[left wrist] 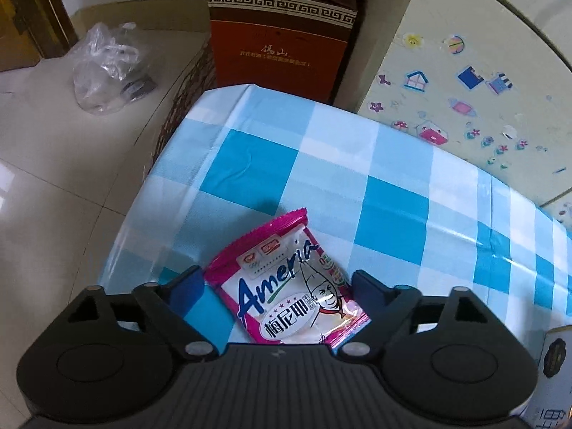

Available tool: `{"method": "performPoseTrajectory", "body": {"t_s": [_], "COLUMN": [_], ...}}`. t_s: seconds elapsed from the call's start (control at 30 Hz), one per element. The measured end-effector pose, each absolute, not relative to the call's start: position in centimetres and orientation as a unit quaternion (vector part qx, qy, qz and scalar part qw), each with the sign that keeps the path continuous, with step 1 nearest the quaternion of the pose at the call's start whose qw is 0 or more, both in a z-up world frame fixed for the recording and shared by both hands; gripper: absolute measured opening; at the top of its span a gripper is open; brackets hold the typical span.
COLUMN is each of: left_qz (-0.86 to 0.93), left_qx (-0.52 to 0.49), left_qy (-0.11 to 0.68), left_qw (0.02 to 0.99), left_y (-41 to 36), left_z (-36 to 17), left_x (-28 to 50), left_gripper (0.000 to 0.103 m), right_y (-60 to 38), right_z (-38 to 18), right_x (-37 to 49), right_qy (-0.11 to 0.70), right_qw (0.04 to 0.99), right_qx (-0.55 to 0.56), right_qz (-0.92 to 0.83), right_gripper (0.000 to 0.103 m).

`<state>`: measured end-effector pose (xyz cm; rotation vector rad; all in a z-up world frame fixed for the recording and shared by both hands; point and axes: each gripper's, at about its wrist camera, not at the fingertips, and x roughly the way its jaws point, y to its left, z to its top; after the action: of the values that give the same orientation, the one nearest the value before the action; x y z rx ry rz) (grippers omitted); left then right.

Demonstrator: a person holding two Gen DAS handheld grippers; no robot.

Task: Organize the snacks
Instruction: 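Grasp the pink Ameria packet with the left gripper while the right gripper grasps the silver foil packet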

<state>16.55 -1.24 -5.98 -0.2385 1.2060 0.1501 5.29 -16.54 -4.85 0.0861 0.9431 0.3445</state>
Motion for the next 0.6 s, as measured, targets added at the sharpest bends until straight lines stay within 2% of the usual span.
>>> {"method": "performPoseTrajectory", "body": {"t_s": [0.1,0.23,0.6], "left_qz": [0.062,0.049,0.028], "left_qx": [-0.120,-0.132,-0.130], "left_qy": [0.563,0.563,0.534], "left_qw": [0.816,0.814,0.835], "left_y": [-0.9,-0.9,-1.0], "left_z": [-5.8,-5.5,-2.6], "left_x": [16.3,15.9,14.3], "left_gripper": [0.077,0.071,0.069], "right_y": [-16.5,-16.5,-16.8], "right_z": [-4.8,-4.7,-3.4], "right_x": [5.2,5.1,3.8], "right_qy": [0.453,0.453,0.441], "right_qw": [0.875,0.875,0.882], "right_qx": [0.041,0.044,0.056], "right_qz": [0.166,0.162,0.154], "right_gripper": [0.064,0.064,0.064]}}
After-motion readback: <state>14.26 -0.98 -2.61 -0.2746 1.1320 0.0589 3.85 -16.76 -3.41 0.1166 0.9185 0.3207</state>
